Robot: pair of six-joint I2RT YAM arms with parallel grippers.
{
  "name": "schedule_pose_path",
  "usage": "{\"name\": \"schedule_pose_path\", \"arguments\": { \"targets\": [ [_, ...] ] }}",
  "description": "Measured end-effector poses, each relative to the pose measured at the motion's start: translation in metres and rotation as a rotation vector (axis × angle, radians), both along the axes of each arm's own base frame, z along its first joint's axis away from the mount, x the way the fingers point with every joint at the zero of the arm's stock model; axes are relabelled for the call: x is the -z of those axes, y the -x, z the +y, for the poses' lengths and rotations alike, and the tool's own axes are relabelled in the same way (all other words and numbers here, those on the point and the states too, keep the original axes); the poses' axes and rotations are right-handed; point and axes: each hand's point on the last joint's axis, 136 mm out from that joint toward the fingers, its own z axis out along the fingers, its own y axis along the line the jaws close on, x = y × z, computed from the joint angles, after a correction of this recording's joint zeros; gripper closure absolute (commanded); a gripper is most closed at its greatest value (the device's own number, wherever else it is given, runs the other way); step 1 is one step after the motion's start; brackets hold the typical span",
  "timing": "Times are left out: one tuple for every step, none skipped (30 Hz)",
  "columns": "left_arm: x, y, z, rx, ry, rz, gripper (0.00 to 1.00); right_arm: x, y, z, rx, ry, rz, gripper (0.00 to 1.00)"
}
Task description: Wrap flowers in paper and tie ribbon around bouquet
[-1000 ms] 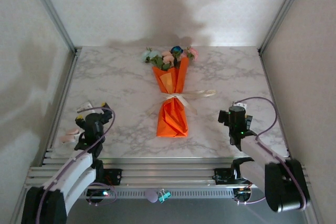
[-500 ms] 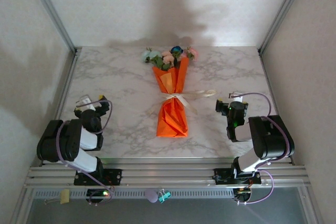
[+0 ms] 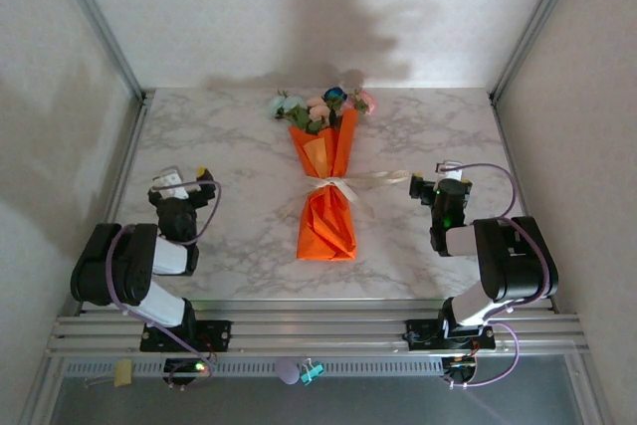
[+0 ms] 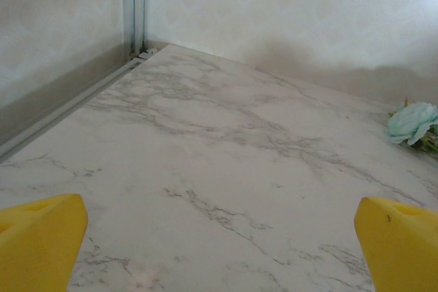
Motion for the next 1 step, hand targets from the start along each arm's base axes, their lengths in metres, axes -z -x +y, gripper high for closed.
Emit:
{"name": "schedule_pose_path", "arguments": {
  "targets": [
    [-0.0002,-0.0002,-0.0001,0.001,-0.003,0.001,0.0,0.0003,0.0001,0.0,0.0,0.0,0.002,0.01]
  ]
}}
